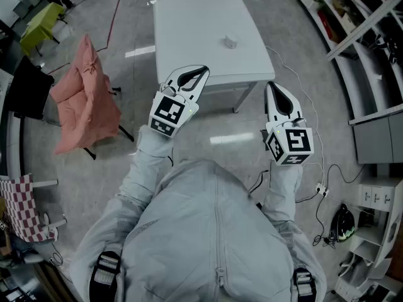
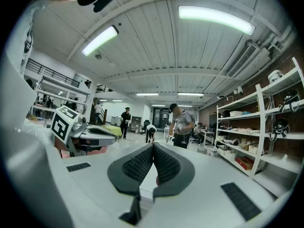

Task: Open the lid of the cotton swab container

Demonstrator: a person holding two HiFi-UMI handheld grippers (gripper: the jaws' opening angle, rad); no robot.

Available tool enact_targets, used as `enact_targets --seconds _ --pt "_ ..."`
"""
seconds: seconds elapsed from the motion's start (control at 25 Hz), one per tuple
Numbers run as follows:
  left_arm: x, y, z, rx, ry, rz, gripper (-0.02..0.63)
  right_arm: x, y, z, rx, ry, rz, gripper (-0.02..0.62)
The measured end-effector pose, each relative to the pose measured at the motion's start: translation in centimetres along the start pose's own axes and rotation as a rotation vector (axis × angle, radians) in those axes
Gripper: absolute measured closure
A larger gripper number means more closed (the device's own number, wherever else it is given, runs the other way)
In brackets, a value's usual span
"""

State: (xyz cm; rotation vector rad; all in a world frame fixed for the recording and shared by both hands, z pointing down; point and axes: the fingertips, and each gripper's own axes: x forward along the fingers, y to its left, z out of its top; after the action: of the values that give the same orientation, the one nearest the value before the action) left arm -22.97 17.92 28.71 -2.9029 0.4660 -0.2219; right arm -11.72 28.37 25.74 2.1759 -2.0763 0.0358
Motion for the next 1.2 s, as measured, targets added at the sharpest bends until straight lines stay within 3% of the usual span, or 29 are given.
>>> enact_targets --seconds 0.32,0.6,0.8,1.0,1.2 --pt "2.4 -2.6 -0.1 0.007 0.026 0.028 0.581 -1.0 -3.8 -1.5 0.019 -0.008 0.029 0.566" --pt "4.6 -3.3 -2.1 -0.038 0.067 0.037 0.581 -0.2 -6.4 -3.3 0.107 -0.027 0.071 0.565" --pt "8.6 0.3 -3.0 -0.039 0.064 0.031 0.582 4.9 -8.7 -3.7 0.113 -0.017 0.059 0.565" --pt "12.7 7.3 -4.5 -0.058 0.050 0.037 0.582 12.4 -10.6 -2.8 0.111 -0.019 0.023 0.565" --pt "17.1 13.5 -3.7 -0.054 0.030 0.000 0.583 19.0 -12.1 -0.4 0.085 -0.019 0.005 0.565"
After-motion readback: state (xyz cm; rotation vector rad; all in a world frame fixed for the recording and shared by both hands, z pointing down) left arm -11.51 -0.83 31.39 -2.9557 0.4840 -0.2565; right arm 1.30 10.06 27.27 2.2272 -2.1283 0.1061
